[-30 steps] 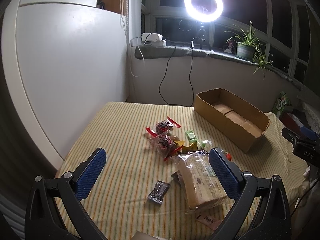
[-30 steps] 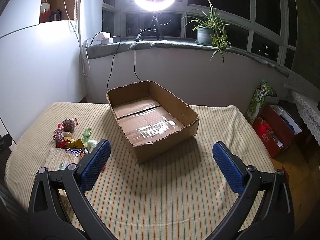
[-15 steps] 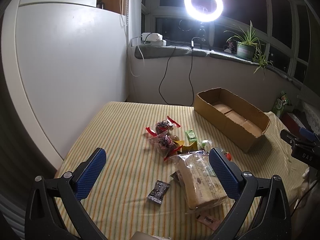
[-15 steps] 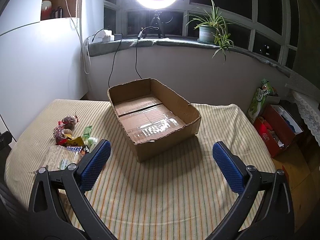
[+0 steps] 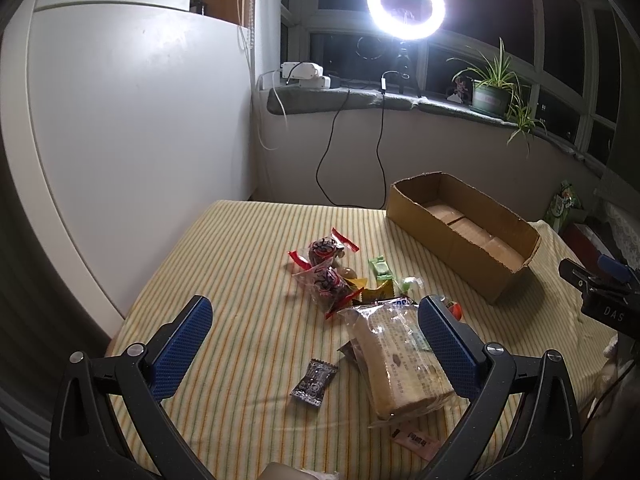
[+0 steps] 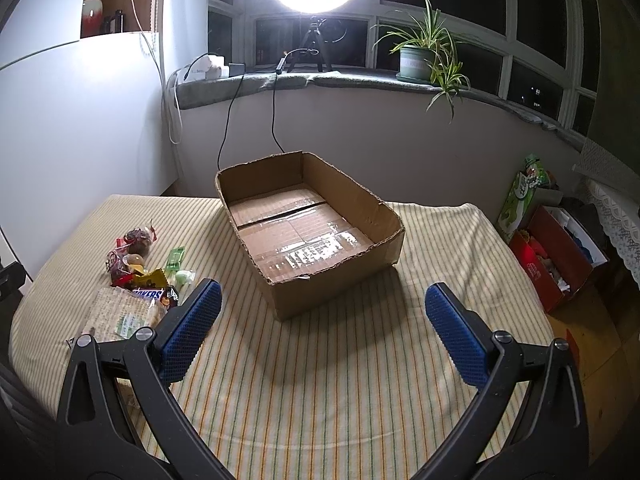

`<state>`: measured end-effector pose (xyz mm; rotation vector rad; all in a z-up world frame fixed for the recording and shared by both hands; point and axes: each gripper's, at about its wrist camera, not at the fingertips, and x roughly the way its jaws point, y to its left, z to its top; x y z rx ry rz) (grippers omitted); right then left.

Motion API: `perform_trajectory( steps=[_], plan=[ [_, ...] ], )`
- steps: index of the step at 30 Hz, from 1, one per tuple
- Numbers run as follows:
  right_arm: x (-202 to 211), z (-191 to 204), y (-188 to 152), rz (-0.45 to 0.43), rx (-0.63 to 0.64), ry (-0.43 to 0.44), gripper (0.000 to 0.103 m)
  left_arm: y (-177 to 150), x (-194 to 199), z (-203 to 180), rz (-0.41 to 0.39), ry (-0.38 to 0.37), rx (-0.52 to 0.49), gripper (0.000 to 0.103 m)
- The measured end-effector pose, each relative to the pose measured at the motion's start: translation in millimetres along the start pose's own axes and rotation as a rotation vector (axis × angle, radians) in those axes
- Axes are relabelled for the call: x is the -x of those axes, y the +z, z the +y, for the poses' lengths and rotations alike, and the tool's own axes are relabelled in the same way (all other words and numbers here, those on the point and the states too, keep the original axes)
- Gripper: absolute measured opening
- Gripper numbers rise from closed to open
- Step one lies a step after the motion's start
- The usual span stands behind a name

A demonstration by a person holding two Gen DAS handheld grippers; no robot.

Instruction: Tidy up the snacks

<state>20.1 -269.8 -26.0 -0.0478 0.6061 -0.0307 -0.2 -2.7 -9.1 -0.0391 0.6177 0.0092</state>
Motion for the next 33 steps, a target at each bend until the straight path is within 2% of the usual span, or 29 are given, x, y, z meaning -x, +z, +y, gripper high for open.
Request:
perform_trajectory(
  steps=[22, 27, 32, 33],
  plan=[
    [-13, 6, -3, 0.039, 0.018, 0.045, 0.103, -8, -14, 0, 0.042, -0.030, 0.010, 0.102],
    [-21, 13, -5, 0.068, 0.030, 0.114, 0.103, -15, -24, 4, 0.086, -0.078, 0.042, 0.102],
    [-33, 23, -8, 0.124, 0.022, 0.255, 0.103, -23, -34, 9, 0.141, -0.152, 0.092, 0.101],
    [-35, 26, -9, 0.139, 0.017, 0.289, 0.103, -25, -36, 11, 0.152, -0.169, 0.106, 0.098]
  ],
)
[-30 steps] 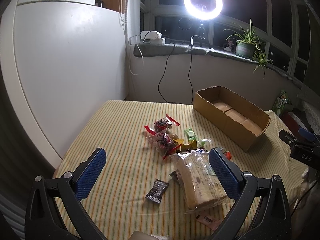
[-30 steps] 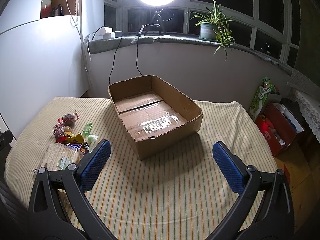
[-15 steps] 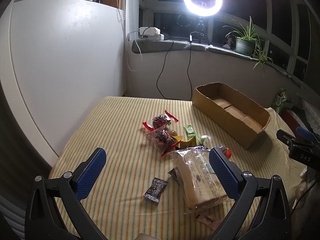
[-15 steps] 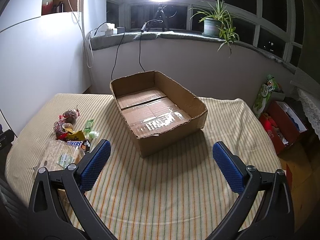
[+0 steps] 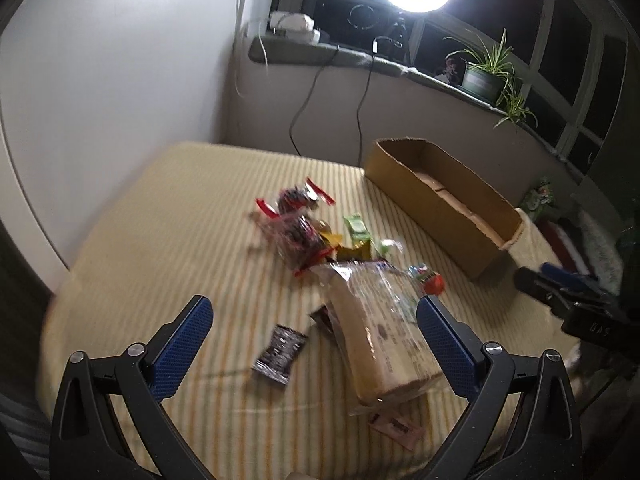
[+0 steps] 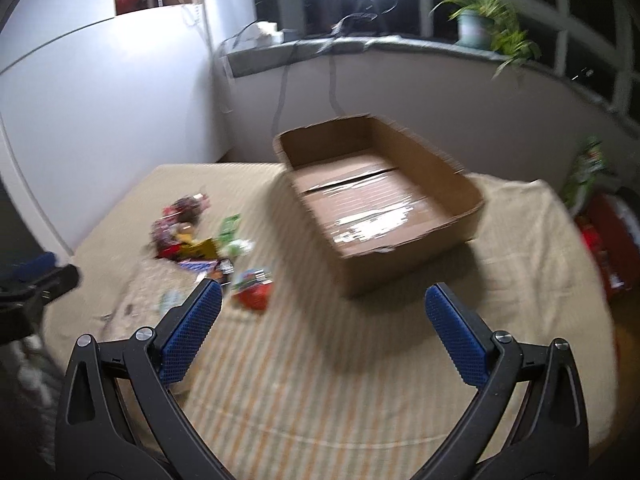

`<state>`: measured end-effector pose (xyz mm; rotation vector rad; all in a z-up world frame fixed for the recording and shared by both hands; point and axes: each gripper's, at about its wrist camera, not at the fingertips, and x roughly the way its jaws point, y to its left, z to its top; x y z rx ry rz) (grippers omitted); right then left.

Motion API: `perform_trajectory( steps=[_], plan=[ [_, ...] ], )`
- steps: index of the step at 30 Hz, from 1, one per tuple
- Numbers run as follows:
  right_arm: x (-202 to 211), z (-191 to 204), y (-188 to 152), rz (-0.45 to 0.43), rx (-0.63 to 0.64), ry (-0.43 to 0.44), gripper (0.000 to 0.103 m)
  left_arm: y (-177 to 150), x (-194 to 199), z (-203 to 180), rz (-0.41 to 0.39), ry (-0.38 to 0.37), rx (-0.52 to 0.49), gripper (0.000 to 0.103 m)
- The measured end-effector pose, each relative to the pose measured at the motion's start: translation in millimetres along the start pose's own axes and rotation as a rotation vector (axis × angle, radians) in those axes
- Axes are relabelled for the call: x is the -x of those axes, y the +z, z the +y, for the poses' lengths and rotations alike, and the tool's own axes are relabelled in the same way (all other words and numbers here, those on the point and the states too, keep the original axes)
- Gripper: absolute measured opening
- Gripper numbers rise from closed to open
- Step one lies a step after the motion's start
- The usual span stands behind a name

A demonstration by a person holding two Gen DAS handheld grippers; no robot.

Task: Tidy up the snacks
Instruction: 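Lower both grippers onto the wrapped bread loaf and close them on it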

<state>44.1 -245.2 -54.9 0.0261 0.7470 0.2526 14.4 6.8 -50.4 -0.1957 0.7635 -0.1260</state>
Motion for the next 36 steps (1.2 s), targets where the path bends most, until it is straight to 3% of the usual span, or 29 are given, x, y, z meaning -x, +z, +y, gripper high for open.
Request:
perform_trajectory(
  steps=[8, 14, 17, 24, 26, 31, 36],
  plan=[
    [-32, 25, -8, 0.121, -0.009, 0.221, 0.102, -11, -12, 7, 0.090, -0.170, 0.097, 0.081],
    [-58, 33, -12, 0.231, -0.072, 0.379, 0.090, -23, -23, 4, 0.152, -0.276, 0.140, 0.067],
    [-69, 33, -14, 0.285, -0.107, 0.425, 0.075, -27, -26, 0, 0.171, -0.308, 0.140, 0.059],
    [-87, 41, -18, 0.353, -0.140, 0.508, 0.069, -27, -30, -5, 0.194, -0.331, 0.120, 0.048],
    [-90, 41, -19, 0.374, -0.145, 0.521, 0.068, -28, -32, -6, 0.199, -0.329, 0.114, 0.047],
    [-99, 45, -19, 0.407, -0.165, 0.563, 0.055, -29, -34, -5, 0.205, -0.335, 0.115, 0.047],
    [-92, 50, -16, 0.390, -0.132, 0.548, 0.053, -29, -34, -10, 0.204, -0.324, 0.096, 0.047]
  ],
)
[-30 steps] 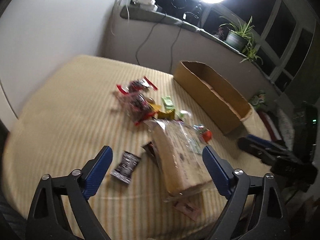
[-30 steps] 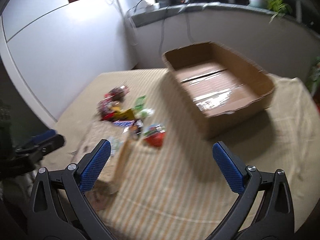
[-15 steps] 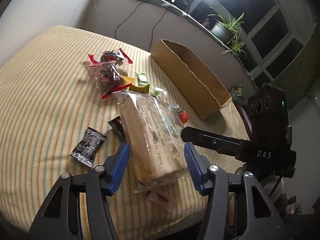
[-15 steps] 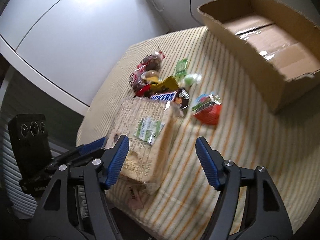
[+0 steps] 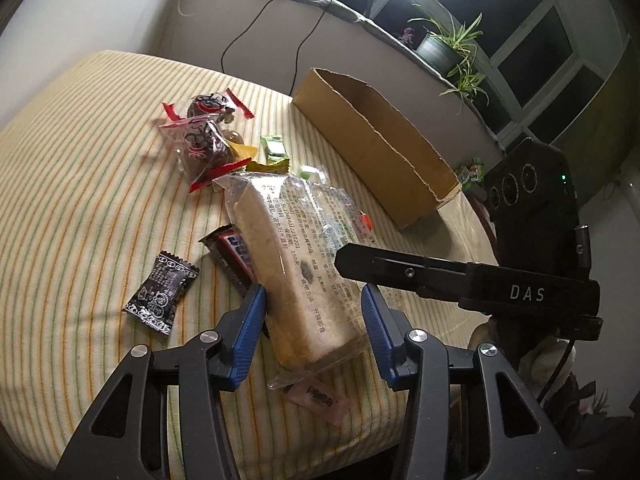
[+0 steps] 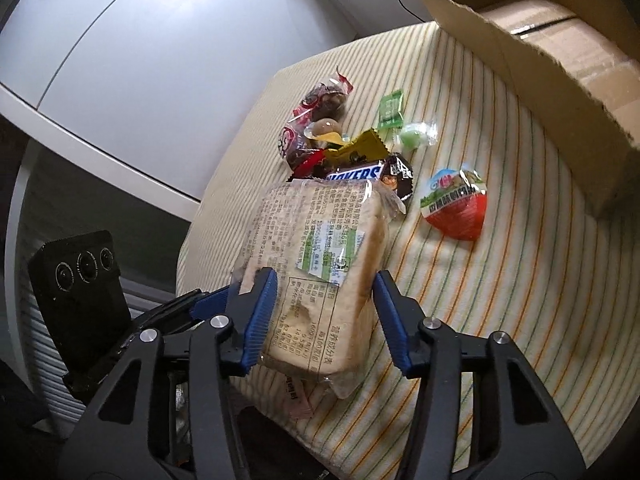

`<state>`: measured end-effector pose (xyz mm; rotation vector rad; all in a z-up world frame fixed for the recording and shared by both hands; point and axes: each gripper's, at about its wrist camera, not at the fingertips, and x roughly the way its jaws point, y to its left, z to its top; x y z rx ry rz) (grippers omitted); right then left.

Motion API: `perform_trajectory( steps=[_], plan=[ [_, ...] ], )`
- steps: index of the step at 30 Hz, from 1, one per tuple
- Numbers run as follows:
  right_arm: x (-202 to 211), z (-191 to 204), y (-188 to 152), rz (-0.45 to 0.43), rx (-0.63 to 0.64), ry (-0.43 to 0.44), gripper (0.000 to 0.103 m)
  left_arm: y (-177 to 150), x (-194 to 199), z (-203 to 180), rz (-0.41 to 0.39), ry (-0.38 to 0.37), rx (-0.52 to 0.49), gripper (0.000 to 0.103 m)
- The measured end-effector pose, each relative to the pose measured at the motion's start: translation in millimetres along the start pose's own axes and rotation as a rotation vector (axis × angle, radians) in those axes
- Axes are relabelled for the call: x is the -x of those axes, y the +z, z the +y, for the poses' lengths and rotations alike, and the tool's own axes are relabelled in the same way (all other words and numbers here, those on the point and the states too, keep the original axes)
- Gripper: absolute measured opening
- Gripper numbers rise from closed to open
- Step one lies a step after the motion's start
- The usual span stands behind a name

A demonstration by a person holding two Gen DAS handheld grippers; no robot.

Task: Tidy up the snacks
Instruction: 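Lower both grippers onto the wrapped bread loaf and close them on it, then carry the bread loaf into the cardboard box and open both grippers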

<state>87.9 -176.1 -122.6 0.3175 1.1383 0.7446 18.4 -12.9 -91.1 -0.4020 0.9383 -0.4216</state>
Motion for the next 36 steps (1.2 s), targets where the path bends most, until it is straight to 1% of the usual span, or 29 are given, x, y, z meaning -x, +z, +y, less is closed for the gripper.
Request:
perform_trajectory(
  steps=[6, 13, 19, 27, 36],
  plan=[
    [14, 3, 4, -0.025, 0.015, 0.001, 0.053, 9, 5, -12, -0.024, -0.002, -0.039, 0.047],
    [48, 0, 20, -0.095, 0.032, -0.015, 0.053, 36, -1, -37, -0.051, -0.020, -0.125, 0.047],
    [76, -11, 40, -0.160, 0.030, -0.049, 0.053, 63, -20, -64, -0.061, -0.040, -0.198, 0.047],
    [113, -38, 67, -0.237, 0.024, -0.094, 0.053, 95, -51, -98, -0.062, -0.053, -0.270, 0.047],
    [134, -71, 89, -0.287, 0.007, -0.143, 0.053, 122, -90, -124, -0.042, -0.063, -0.325, 0.047]
  ],
)
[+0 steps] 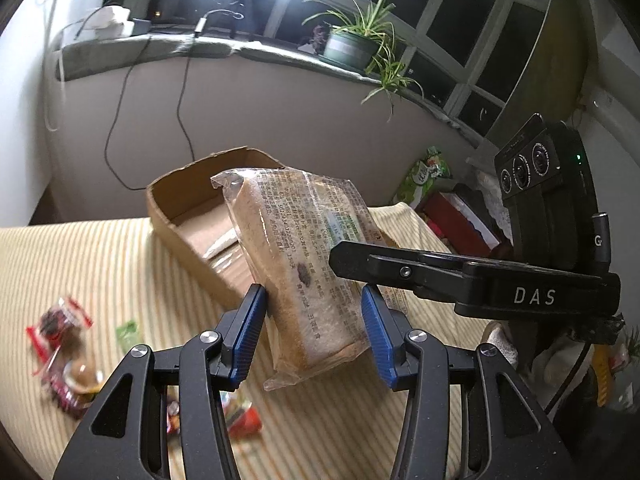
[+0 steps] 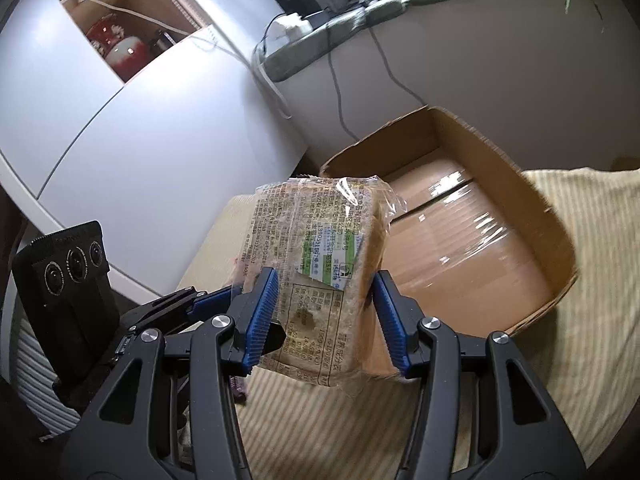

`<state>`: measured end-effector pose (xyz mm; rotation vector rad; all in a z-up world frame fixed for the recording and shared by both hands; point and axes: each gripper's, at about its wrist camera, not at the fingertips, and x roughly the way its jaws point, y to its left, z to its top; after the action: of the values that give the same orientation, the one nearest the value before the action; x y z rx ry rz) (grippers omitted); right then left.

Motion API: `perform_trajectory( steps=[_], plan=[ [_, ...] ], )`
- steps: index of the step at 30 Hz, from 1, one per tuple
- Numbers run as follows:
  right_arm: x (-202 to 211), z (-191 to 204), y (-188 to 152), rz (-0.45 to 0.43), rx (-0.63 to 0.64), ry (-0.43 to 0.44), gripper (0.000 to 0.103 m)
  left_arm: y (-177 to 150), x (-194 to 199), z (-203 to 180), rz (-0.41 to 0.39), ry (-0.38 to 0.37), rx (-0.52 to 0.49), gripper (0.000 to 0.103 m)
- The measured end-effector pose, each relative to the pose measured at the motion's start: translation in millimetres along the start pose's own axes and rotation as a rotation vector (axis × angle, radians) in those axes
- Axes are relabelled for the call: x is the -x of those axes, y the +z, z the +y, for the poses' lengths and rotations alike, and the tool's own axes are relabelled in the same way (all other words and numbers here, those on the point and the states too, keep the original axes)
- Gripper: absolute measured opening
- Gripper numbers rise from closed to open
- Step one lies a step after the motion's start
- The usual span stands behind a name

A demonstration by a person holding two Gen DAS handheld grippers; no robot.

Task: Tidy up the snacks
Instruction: 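Carry the bread loaf into the cardboard box and open both grippers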

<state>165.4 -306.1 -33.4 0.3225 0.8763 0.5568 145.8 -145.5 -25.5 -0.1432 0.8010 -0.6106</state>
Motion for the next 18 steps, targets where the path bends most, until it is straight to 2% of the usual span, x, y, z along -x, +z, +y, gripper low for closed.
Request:
perform_trajectory(
  steps=[8, 18],
  plan=[
    [0, -28, 12, -0.002, -0.020, -0.038, 0.053, 10, -27, -6, 0.031, 0.001, -0.021, 0.047],
    [-5, -46, 14, 0.009, -0.030, -0.076, 0.053, 10, -46, -10, 0.065, 0.008, -0.038, 0.047]
  ],
)
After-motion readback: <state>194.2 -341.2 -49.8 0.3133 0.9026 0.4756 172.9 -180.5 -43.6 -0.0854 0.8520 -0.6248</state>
